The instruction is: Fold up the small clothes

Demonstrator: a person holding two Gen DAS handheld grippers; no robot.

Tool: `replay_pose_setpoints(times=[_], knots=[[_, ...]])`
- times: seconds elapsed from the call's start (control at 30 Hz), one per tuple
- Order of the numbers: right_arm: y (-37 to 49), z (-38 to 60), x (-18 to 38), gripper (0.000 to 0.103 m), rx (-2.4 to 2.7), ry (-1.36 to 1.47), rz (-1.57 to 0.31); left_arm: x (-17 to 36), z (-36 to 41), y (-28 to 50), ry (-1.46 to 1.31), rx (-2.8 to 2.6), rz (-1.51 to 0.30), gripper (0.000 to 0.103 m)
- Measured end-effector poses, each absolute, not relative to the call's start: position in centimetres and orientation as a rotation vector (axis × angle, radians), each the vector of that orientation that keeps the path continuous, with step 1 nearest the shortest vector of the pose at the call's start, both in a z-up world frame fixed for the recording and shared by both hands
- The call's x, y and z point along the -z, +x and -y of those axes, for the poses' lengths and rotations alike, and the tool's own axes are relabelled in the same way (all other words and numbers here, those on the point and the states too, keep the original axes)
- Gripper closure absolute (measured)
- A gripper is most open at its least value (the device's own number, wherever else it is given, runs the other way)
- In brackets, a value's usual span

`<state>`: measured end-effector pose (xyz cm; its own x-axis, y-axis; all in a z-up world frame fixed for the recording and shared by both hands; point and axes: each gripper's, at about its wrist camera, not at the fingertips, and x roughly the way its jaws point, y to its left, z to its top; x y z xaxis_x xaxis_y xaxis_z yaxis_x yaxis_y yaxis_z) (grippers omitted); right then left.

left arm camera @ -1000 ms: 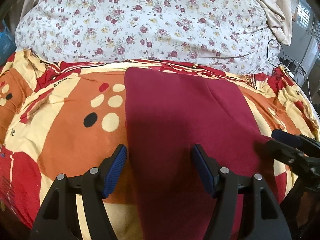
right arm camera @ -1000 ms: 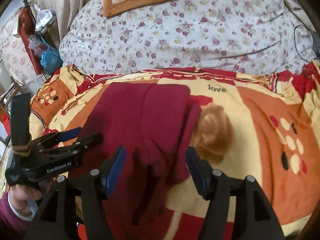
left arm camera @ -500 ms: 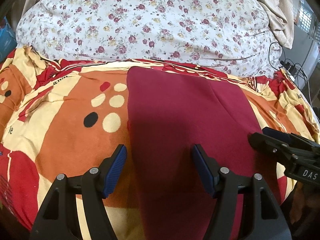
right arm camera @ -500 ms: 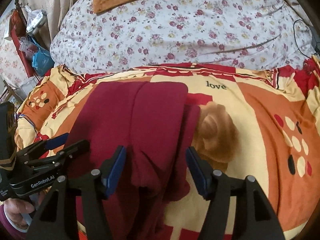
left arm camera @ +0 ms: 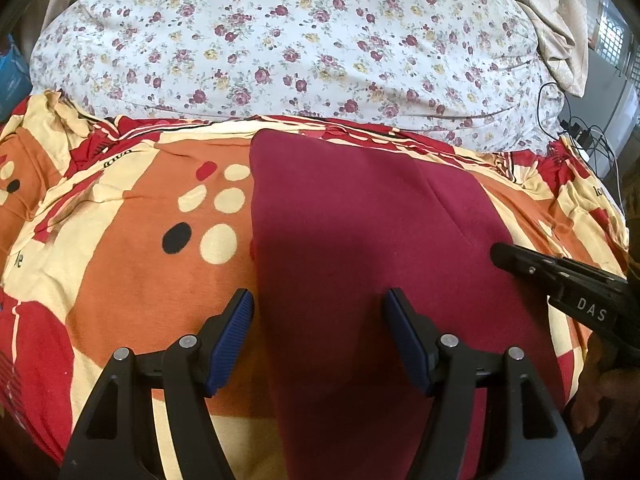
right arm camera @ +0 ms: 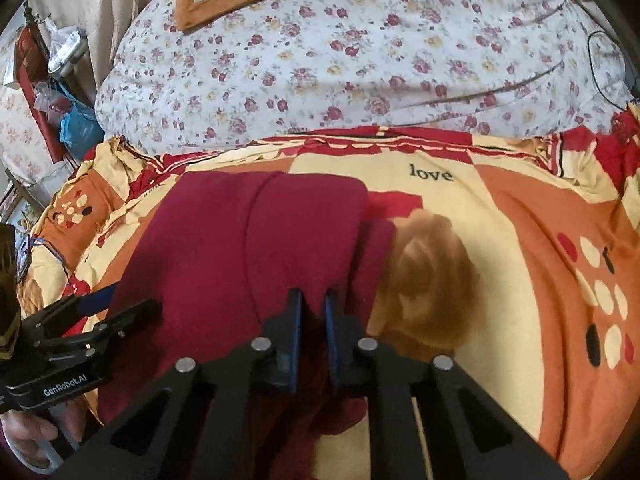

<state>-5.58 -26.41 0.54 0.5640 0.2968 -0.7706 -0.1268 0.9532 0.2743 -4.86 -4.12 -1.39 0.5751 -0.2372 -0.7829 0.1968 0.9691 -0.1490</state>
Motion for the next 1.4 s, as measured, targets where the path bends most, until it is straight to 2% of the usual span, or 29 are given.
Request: replay_pose_setpoints(times=[0.07, 0.17, 0.33, 0.47, 0.57, 0.87, 1.4], knots=[[-5.9, 26.4, -0.8, 0.087, -0.245, 0.193, -0.934, 1.4, 4.1, -4.8, -0.055, 0.258, -0.928, 0.044], [-6.3, 26.5, -1.1, 0.063, -0.211, 0.200, -0.934, 1.6, 4.1, -4.8, -0.070, 0.266, -0.937, 0.044], [-7.0, 26.9, -1.6, 0.058, -0.232, 0.230, -0.941, 1.8, 4.0, -4.8, -0.083, 0.276, -0.940, 0.043], [-7.8, 27.1, -1.9, 0.033, -0.268, 0.263, -0.933, 1.7, 3.4, -4.8, -0.115, 0.306, -0.958, 0.043], [-8.1, 27.1, -1.4, 0.026, -0.289, 0.262, -0.939, 1.7, 2.9, -4.6, -0.159, 0.342, -0.977, 0.042], [-7.1, 27.6, 1.0, 0.022, -0.301, 0.320, -1.001, 2.2, 2.5, -4.2, -0.210, 0.379, -1.016, 0.041], [-7.6, 26.7, 0.1, 0.022, -0.249, 0.234, -0.979, 2.0, 3.4, -4.6, -0.143, 0.315, -0.981, 0.041]])
